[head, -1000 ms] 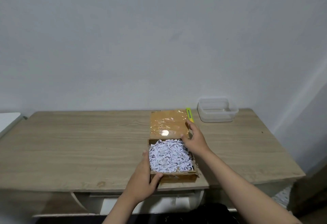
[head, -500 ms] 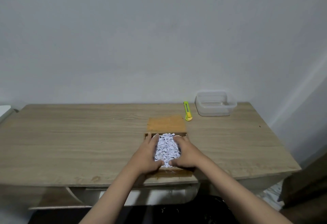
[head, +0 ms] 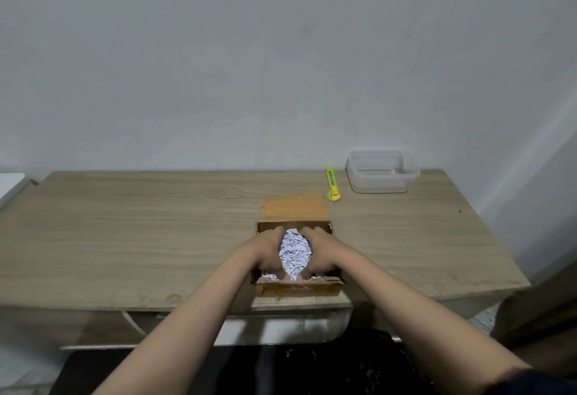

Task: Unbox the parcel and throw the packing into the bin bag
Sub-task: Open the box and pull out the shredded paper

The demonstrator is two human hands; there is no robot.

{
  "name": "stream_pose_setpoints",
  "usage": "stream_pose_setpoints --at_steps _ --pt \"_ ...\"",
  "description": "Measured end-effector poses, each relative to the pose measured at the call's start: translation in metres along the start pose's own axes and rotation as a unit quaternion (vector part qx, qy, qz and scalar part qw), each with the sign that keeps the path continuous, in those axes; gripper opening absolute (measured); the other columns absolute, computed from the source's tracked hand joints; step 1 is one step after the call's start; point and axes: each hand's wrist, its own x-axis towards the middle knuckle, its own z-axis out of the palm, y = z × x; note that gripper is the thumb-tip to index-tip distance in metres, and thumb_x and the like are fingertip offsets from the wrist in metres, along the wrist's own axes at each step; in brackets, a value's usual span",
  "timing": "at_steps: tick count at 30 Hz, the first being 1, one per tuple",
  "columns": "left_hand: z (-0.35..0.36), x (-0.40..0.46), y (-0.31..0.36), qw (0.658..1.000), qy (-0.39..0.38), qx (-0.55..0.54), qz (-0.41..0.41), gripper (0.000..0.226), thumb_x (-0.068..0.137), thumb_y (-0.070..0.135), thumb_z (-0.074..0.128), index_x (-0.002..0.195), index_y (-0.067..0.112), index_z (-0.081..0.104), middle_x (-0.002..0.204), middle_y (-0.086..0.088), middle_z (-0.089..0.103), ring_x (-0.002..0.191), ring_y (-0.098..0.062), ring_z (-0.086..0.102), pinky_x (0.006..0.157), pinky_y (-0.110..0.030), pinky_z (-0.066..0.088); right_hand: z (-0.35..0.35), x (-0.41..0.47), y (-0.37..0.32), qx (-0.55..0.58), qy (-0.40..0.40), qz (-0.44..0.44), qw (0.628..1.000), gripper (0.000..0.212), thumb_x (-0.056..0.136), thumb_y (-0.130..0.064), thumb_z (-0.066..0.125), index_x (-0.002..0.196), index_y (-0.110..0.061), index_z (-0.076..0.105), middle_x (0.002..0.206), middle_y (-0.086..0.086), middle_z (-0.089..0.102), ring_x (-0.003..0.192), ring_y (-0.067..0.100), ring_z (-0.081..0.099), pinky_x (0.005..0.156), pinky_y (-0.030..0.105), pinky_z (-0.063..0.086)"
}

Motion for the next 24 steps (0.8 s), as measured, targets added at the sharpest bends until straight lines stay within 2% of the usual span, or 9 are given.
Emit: stream_pose_setpoints --at_steps 3,6,8,10,14,16,18,20,24 --pt "0.000 -0.002 -0.001 1.000 -0.013 -0.014 0.001 0.090 0.062 0.021 0.086 0.134 0.010 0.033 0.130 -0.009 0.052 0.110 -0.025 0.054 0.090 -0.035 0.049 0.000 -0.001 0.003 0.012 0.006 -0.006 1.000 0.107 0.052 -0.031 0.089 0.141 -0.020 0.030 0.135 0.009 0.040 0.119 0.028 0.050 0.094 0.036 0.049" --pt "0.002 -0.008 -0.004 0.992 0.005 -0.122 0.028 0.109 0.061 0.017 0.087 0.147 0.011 0.020 0.144 -0.005 0.040 0.126 -0.021 0.046 0.102 -0.028 0.041 -0.003 -0.004 0.009 0.067 0.020 -0.003 0.998 0.103 0.052 -0.027 0.089 0.140 -0.020 0.036 0.139 0.008 0.042 0.120 0.025 0.051 0.094 0.034 0.049" --pt "0.000 -0.012 -0.003 0.985 0.064 -0.156 0.036 0.108 0.058 0.015 0.088 0.146 0.013 0.026 0.138 -0.004 0.045 0.121 -0.020 0.050 0.099 -0.027 0.042 -0.008 -0.006 0.010 0.085 0.031 -0.003 0.996 0.102 0.054 -0.024 0.089 0.141 -0.020 0.036 0.144 0.008 0.041 0.121 0.023 0.052 0.094 0.034 0.050" --pt "-0.002 -0.014 -0.002 0.986 0.101 -0.133 0.020 0.098 0.058 0.015 0.087 0.141 0.014 0.035 0.130 -0.006 0.048 0.116 -0.022 0.053 0.094 -0.028 0.045 -0.010 -0.004 0.009 0.074 0.028 0.005 0.997 0.104 0.057 -0.026 0.087 0.144 -0.020 0.030 0.148 0.008 0.038 0.122 0.023 0.053 0.094 0.034 0.051" --pt "0.006 -0.010 0.001 0.998 0.035 -0.044 -0.009 0.086 0.067 0.014 0.078 0.140 0.010 0.034 0.131 -0.012 0.053 0.115 -0.026 0.054 0.094 -0.031 0.046 -0.002 0.002 0.004 0.035 -0.019 0.025 0.999 0.111 0.061 -0.028 0.083 0.148 -0.027 0.014 0.145 0.012 0.041 0.110 0.023 0.061 0.087 0.031 0.054" --pt "0.008 -0.006 0.005 1.000 0.016 -0.009 -0.015 0.086 0.073 0.012 0.069 0.146 0.011 0.024 0.130 -0.014 0.054 0.115 -0.028 0.053 0.091 -0.029 0.046 0.001 0.005 0.004 0.030 -0.037 0.033 0.998 0.112 0.065 -0.027 0.080 0.149 -0.029 0.007 0.148 0.014 0.035 0.124 0.023 0.051 0.095 0.031 0.049" --pt "0.007 -0.001 0.006 1.000 -0.011 0.002 -0.027 0.096 0.071 0.012 0.072 0.148 0.013 0.014 0.132 -0.013 0.052 0.116 -0.028 0.053 0.089 -0.029 0.047 0.002 0.005 0.003 0.037 -0.056 0.043 0.997 0.110 0.070 -0.025 0.077 0.149 -0.031 0.002 0.154 0.017 0.019 0.137 0.024 0.035 0.101 0.032 0.043" --pt "0.004 0.001 0.006 0.998 -0.037 0.006 -0.043 0.105 0.069 0.014 0.077 0.148 0.015 0.008 0.137 -0.013 0.048 0.118 -0.027 0.052 0.089 -0.029 0.047 0.006 0.005 0.003 0.051 -0.058 0.051 0.996 0.106 0.072 -0.023 0.075 0.148 -0.031 0.002 0.154 0.017 0.011 0.138 0.027 0.032 0.102 0.032 0.041" --pt "0.003 0.000 0.005 0.997 -0.059 0.005 -0.041 0.101 0.072 0.012 0.074 0.147 0.016 0.006 0.131 -0.015 0.054 0.114 -0.030 0.055 0.084 -0.030 0.047 0.016 0.005 0.005 0.087 -0.017 0.048 0.995 0.101 0.069 -0.025 0.076 0.148 -0.027 0.014 0.149 0.015 0.023 0.138 0.028 0.029 0.108 0.031 0.036"
